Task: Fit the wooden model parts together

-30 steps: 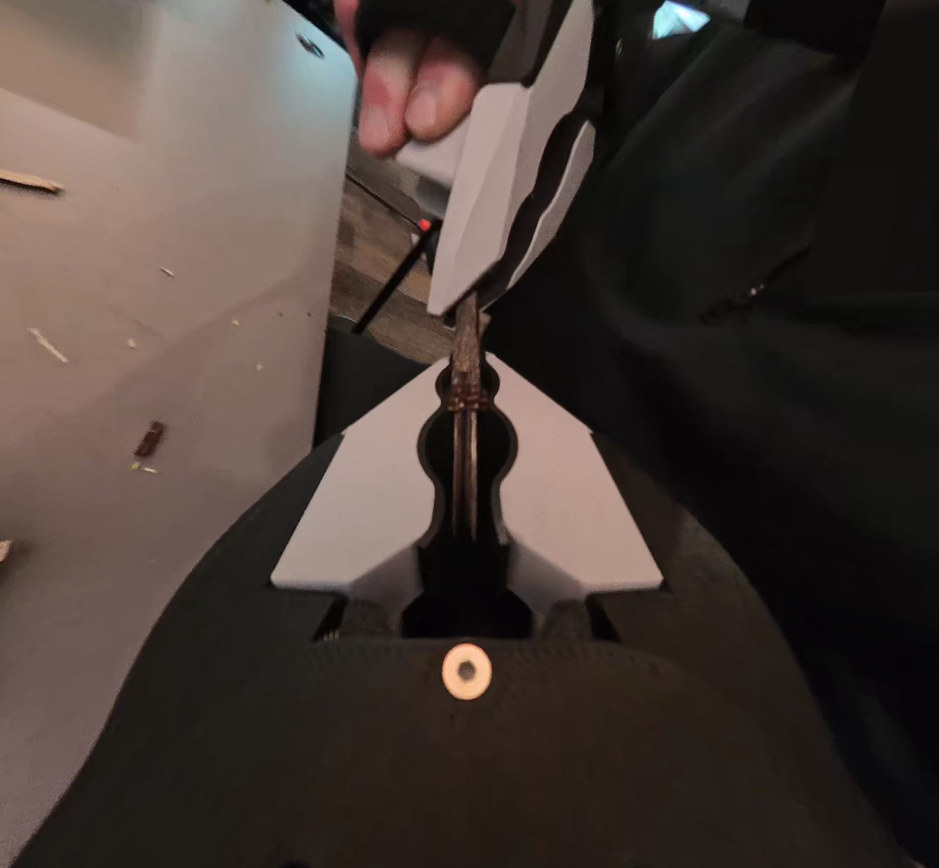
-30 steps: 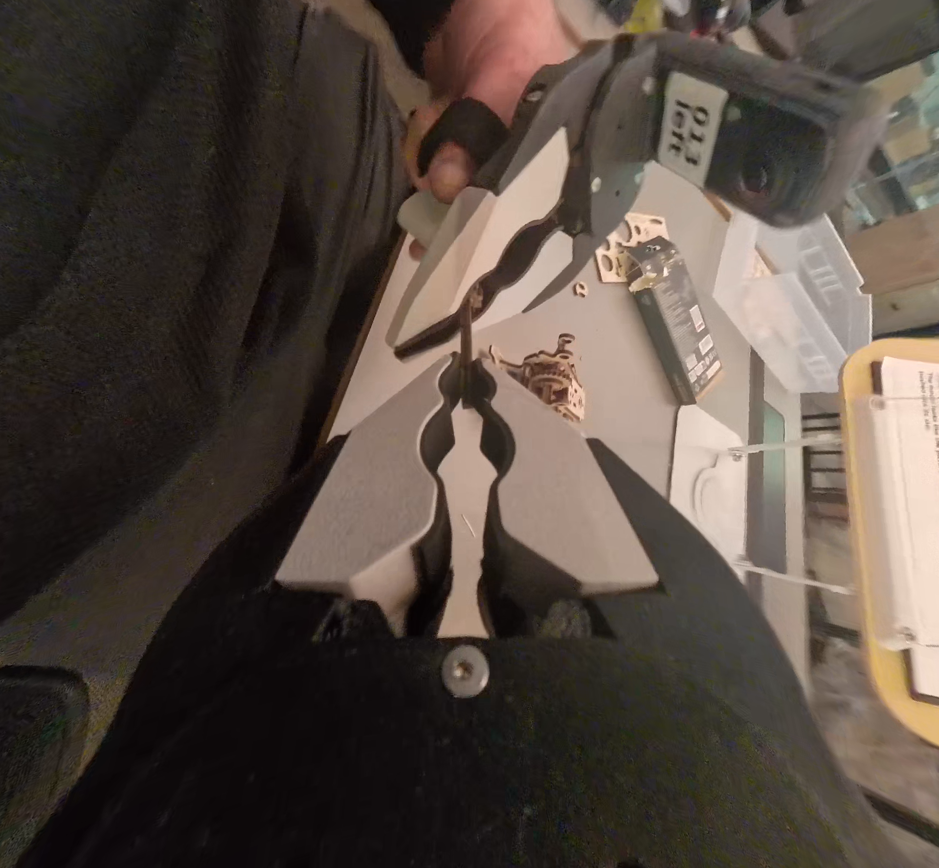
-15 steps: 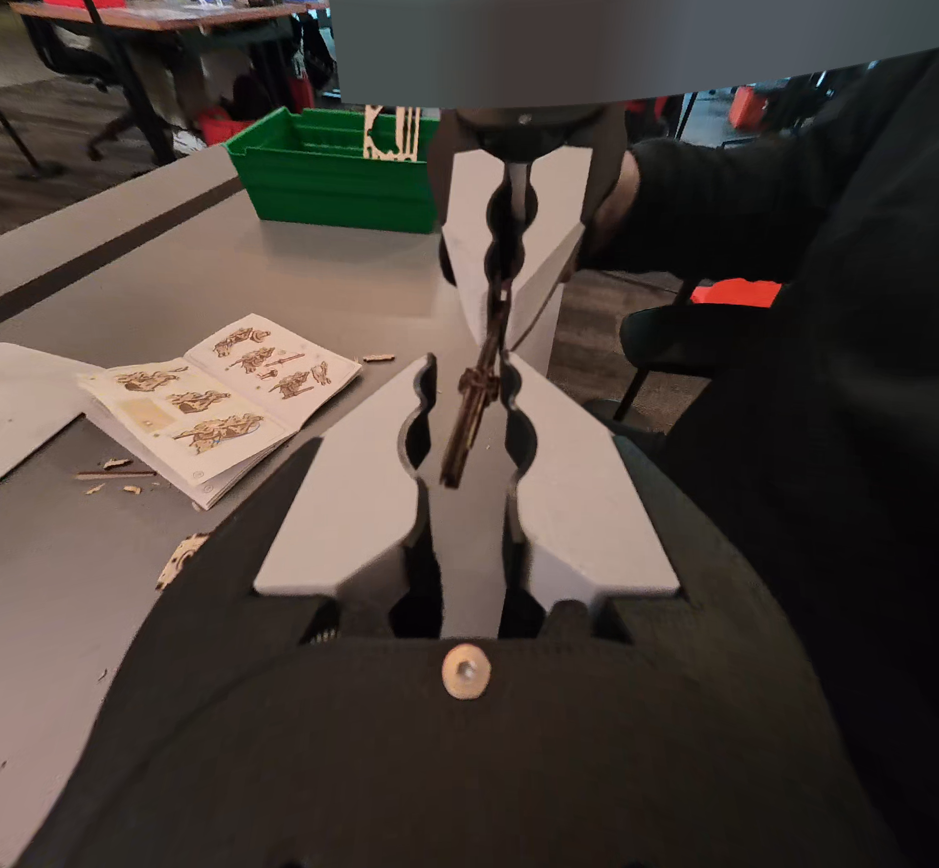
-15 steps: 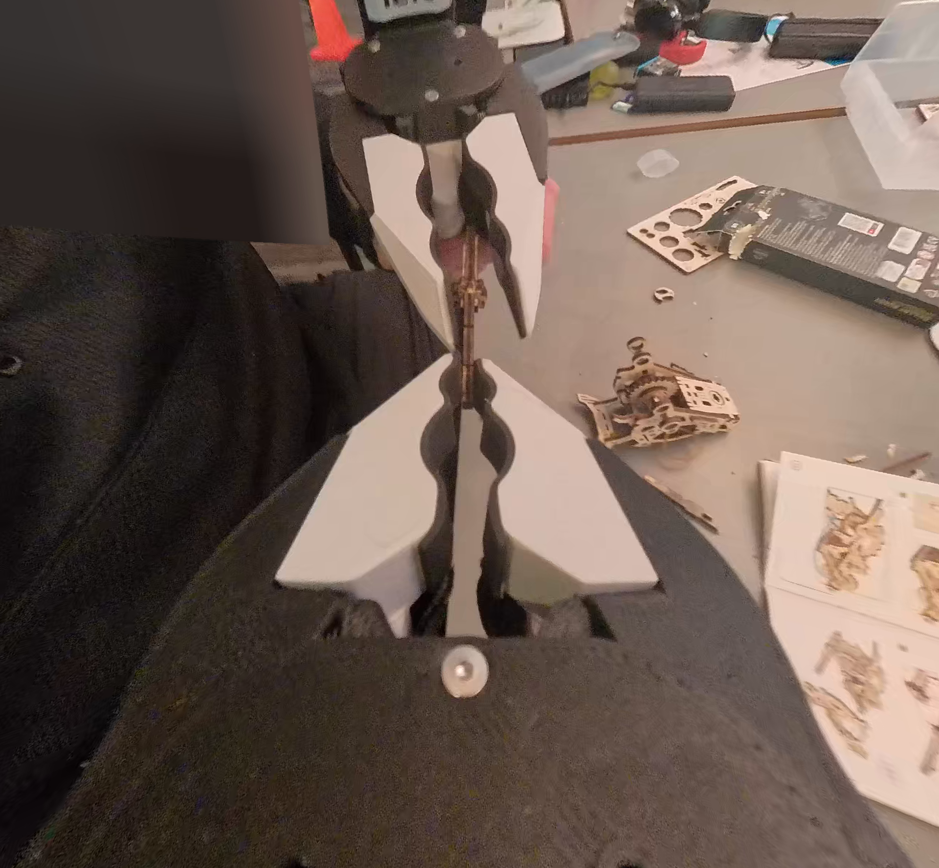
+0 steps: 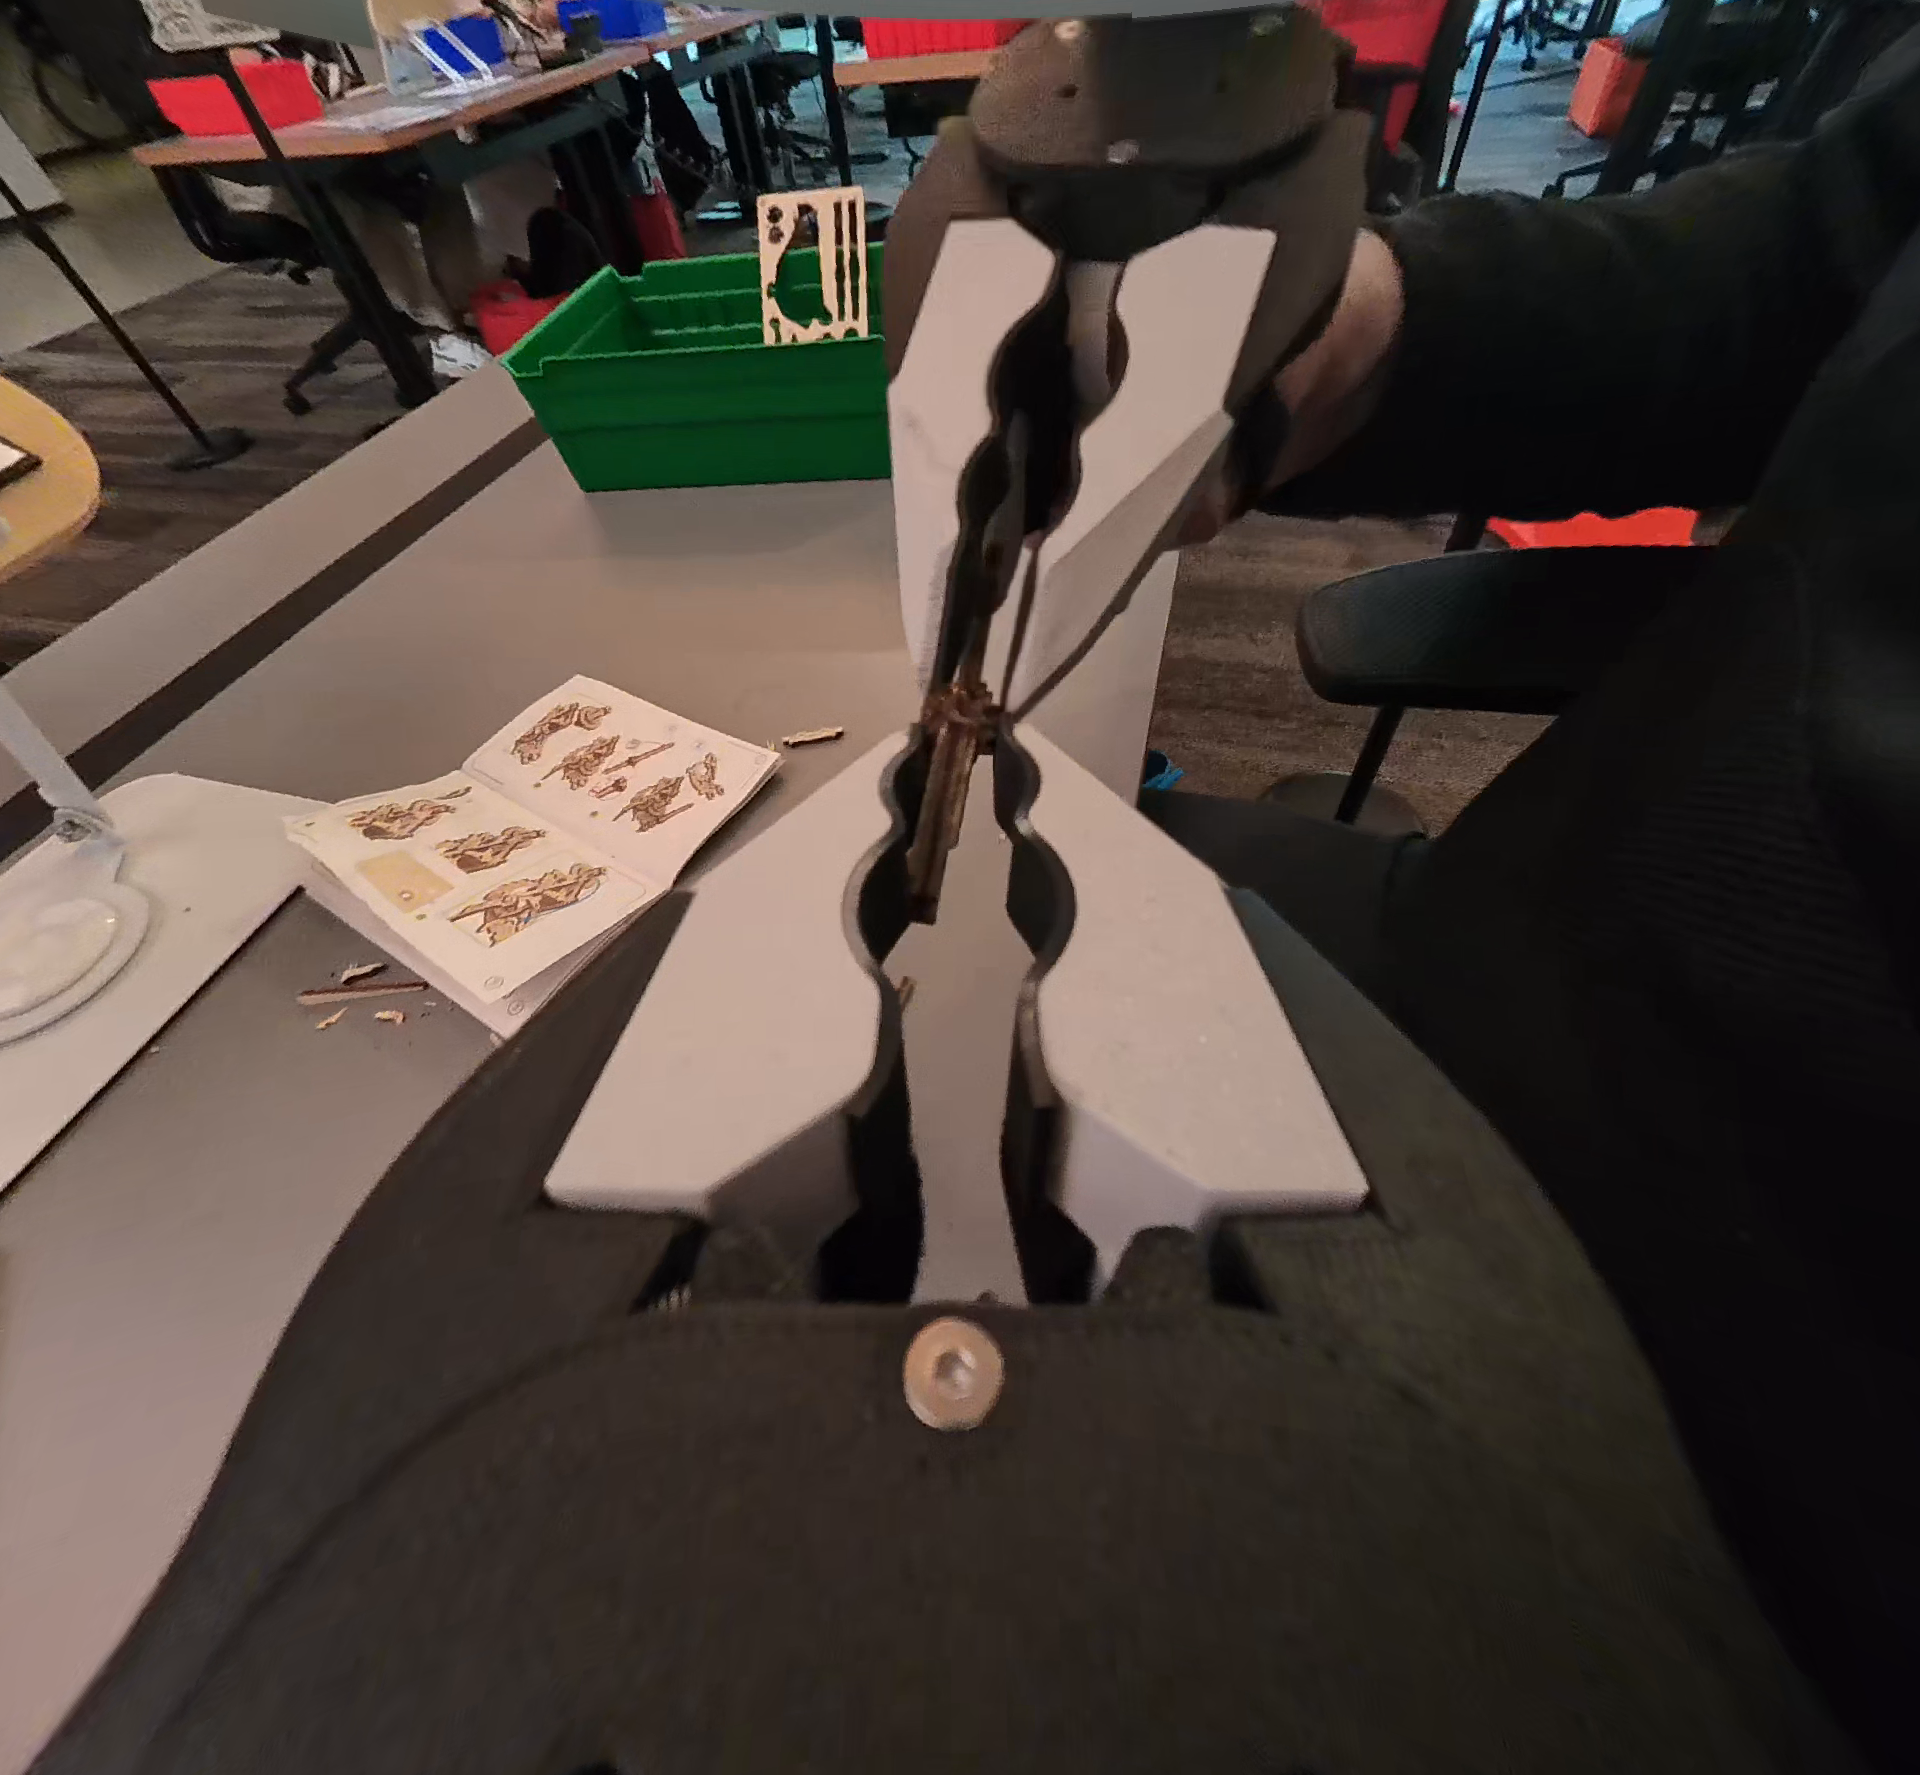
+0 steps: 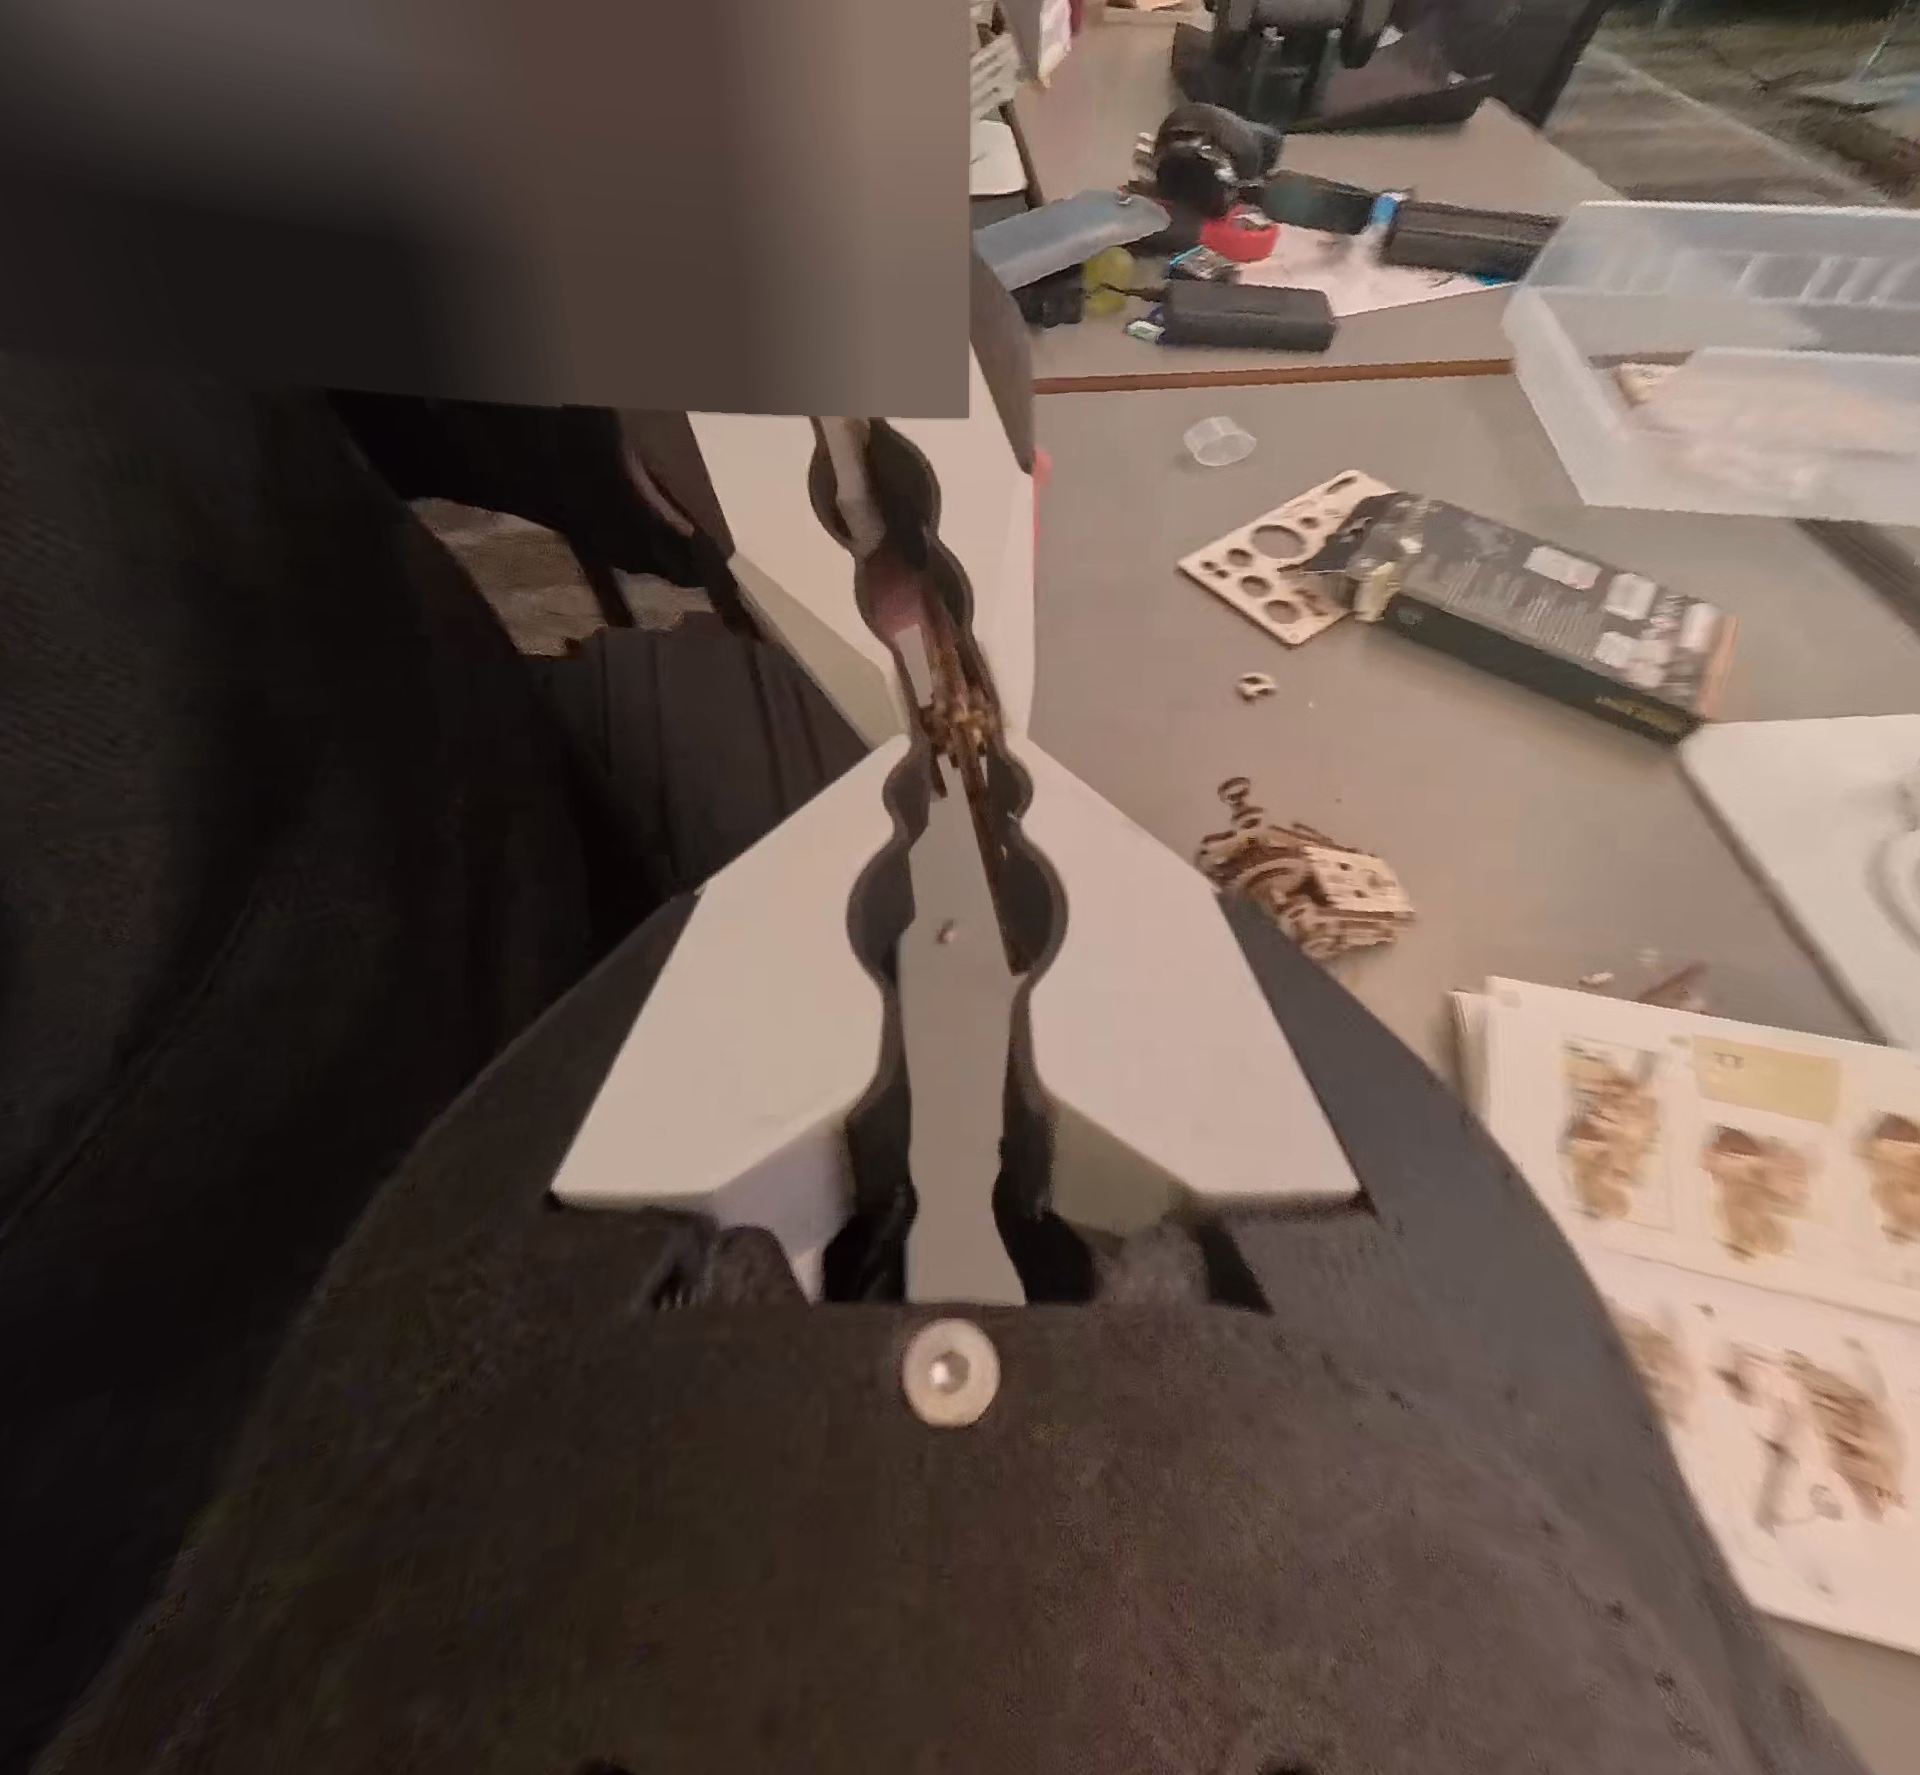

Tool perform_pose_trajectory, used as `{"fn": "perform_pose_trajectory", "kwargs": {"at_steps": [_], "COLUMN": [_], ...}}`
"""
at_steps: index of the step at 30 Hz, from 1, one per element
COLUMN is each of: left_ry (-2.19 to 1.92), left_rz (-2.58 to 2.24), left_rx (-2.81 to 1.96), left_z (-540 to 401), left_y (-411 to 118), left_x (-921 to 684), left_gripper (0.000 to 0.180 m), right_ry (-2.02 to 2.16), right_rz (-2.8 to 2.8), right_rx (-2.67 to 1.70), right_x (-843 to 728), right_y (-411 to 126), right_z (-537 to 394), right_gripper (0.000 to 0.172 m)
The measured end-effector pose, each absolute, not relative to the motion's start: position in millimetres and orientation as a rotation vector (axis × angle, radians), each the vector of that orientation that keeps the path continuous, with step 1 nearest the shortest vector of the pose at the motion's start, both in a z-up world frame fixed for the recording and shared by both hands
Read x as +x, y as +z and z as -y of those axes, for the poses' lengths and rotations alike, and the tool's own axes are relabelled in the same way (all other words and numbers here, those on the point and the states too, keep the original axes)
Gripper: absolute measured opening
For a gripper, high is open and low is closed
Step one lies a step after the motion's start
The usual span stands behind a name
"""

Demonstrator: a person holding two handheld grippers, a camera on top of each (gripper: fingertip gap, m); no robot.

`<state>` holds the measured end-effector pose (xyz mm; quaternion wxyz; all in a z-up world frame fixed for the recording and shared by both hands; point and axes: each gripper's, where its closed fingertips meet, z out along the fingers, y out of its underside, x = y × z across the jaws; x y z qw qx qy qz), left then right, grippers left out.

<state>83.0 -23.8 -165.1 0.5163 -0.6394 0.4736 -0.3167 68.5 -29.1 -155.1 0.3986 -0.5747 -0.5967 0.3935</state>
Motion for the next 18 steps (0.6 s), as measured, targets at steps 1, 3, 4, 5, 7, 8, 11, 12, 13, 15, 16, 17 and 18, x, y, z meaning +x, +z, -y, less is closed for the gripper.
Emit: {"fn": "perform_pose_trajectory", "kwargs": {"at_steps": [1,3,4,5,7,8,11,12,13,15,16,17,18], "left_ry": [-0.801,-0.870,-0.864,-0.880,-0.962,-1.020,-1.078,-1.081,-1.083,-1.097,-1.089,-1.067,-1.045], "left_rz": [-1.139,-1.127,-1.154,-1.183,-1.179,-1.184,-1.194,-1.200,-1.193,-1.193,-1.200,-1.214,-1.219], "left_rx": [-1.532,-1.505,-1.497,-1.492,-1.464,-1.455,-1.440,-1.432,-1.420,-1.408,-1.406,-1.403,-1.399], "left_z": [26.3,31.3,34.2,38.5,44.6,49.3,53.6,54.2,54.2,56.5,56.6,56.9,56.7], "left_y": [-163.9,-156.1,-156.1,-156.7,-152.0,-150.5,-147.8,-146.7,-144.4,-142.6,-142.9,-144.1,-144.5], "left_x": [83.0,83.4,84.6,86.4,87.8,89.1,90.9,90.7,91.1,92.2,91.7,91.6,91.9], "left_gripper": [0.010,0.010,0.010,0.010,0.010,0.009,0.010,0.010,0.010,0.010,0.009,0.009,0.010], "right_ry": [0.947,0.929,0.923,0.922,0.957,0.979,0.974,0.967,0.964,0.949,0.929,0.914,0.890], "right_rz": [1.524,1.524,1.546,1.571,1.569,1.577,1.589,1.591,1.588,1.592,1.595,1.602,1.604], "right_rx": [-1.426,-1.386,-1.370,-1.354,-1.331,-1.317,-1.298,-1.298,-1.298,-1.296,-1.295,-1.300,-1.305], "right_x": [68.0,67.3,68.1,69.4,70.6,71.5,72.8,73.0,73.4,74.1,74.0,74.1,74.7], "right_y": [-153.8,-146.4,-145.7,-145.9,-142.2,-140.6,-138.1,-137.3,-135.6,-133.7,-134.1,-135.3,-136.5], "right_z": [29.8,34.5,37.6,41.1,46.1,49.3,53.2,53.9,54.2,55.8,56.4,57.0,56.4], "right_gripper": [0.008,0.007,0.007,0.007,0.007,0.004,0.004,0.005,0.005,0.005,0.005,0.005,0.005]}}
